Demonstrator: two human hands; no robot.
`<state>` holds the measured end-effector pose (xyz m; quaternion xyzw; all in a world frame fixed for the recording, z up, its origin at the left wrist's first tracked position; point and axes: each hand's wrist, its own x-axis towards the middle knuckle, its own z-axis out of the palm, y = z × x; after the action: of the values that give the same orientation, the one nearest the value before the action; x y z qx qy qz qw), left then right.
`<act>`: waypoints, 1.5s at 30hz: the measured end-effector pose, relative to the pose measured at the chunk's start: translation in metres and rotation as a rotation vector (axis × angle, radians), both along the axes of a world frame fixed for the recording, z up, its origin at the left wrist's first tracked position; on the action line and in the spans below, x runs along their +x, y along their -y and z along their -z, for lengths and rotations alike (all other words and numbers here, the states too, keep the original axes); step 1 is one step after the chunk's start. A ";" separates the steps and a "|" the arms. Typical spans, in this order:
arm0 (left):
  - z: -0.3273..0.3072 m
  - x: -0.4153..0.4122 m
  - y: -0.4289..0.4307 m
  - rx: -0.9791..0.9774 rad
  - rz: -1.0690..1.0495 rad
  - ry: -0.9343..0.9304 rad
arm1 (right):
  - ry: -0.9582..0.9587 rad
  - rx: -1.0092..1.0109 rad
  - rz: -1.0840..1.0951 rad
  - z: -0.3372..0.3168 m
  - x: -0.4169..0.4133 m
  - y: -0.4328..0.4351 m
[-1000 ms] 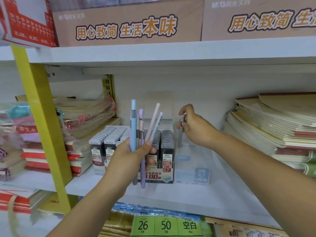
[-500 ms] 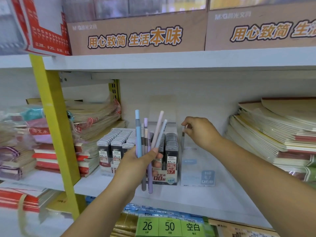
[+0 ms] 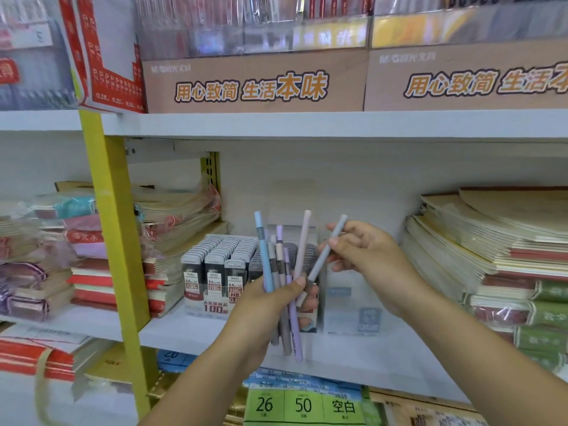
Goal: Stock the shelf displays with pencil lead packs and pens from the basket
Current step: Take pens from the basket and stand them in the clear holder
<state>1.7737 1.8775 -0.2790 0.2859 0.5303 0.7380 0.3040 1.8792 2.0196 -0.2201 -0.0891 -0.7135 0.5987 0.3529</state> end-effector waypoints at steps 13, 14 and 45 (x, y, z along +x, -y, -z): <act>-0.020 -0.014 0.010 -0.037 -0.306 -0.260 | 0.376 0.479 -0.055 -0.015 0.018 -0.009; -0.021 -0.013 0.008 -0.032 -0.289 -0.287 | 0.378 0.536 -0.057 -0.017 0.013 -0.005; 0.002 -0.034 0.000 -0.028 -0.191 -0.187 | 0.145 0.849 0.359 0.021 -0.049 -0.077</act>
<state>1.7400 1.8771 -0.2813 0.2972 0.5915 0.7262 0.1857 1.8298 2.0961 -0.2414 -0.1008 -0.8915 0.1753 0.4054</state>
